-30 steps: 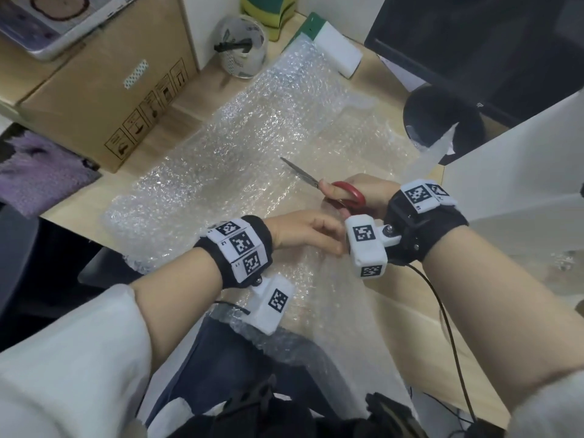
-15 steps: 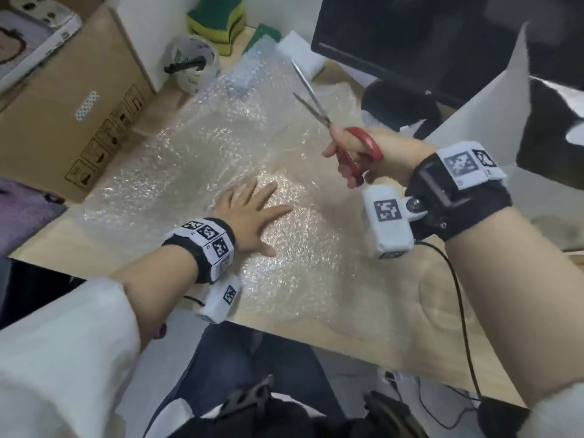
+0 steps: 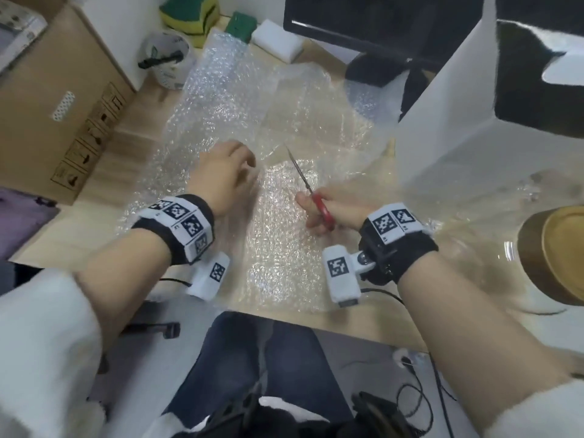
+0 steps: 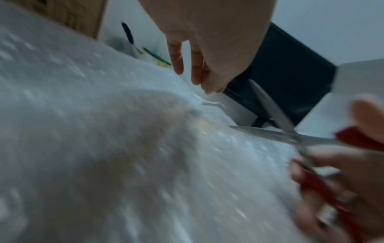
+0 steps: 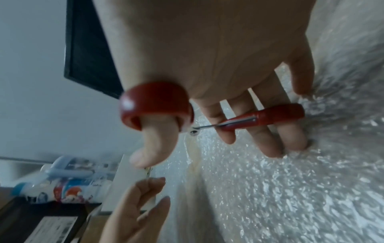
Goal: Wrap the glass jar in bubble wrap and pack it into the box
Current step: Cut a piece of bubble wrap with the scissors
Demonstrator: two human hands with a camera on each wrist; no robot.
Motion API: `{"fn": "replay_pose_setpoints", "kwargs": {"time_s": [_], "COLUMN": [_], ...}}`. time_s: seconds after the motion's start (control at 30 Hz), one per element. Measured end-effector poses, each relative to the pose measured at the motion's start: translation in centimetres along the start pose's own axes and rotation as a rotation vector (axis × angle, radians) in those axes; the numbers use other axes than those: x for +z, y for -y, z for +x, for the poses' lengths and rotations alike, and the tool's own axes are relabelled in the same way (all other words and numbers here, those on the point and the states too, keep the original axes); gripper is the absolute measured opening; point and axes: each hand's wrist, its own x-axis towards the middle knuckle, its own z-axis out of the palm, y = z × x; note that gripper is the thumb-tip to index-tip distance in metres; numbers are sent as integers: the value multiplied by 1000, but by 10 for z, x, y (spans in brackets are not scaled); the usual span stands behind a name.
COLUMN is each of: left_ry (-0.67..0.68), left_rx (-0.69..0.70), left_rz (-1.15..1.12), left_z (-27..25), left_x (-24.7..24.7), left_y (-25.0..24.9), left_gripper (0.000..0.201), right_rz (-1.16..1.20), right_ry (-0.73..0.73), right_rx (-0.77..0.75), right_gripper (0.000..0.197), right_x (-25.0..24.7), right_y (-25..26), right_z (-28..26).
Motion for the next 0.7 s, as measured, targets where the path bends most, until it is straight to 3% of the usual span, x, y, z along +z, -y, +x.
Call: {"fn": "replay_pose_setpoints", "kwargs": {"time_s": [0.07,0.13,0.2,0.27,0.37,0.43,0.5,0.6,0.7], "left_ry": [101,393,542,525,452,479,507,493,372], "left_rx": [-23,-39,-38,-72,-259,-359,-336,-291,-138], "left_rz": [50,169,295,320,290,215,176,192,462], "left_z": [13,20,24,20,8,5,4,4,-7], "left_x": [-4,-3,3,7,7,3,6,10,7], "left_y": [28,46,58,64,86,106,124,128,102], "left_gripper": [42,64,72,80,98,113,123,123,95], "right_rz": [14,-44,-61,1,31,56,36,28,42], "right_ry": [-11,-43,-103,-166,-266,-365,-438,-508,-546], "right_rx": [-5,-14,-11,25,54,67,100,137,131], "right_gripper": [64,72,86,93,80,62,54,75,78], "right_x": [2,7,14,21,40,49,57,69,83], "right_y": [0,2,4,5,8,7,5,6,10], "right_z": [-3,-6,-7,-5,-4,-4,-3,-1,-3]}}
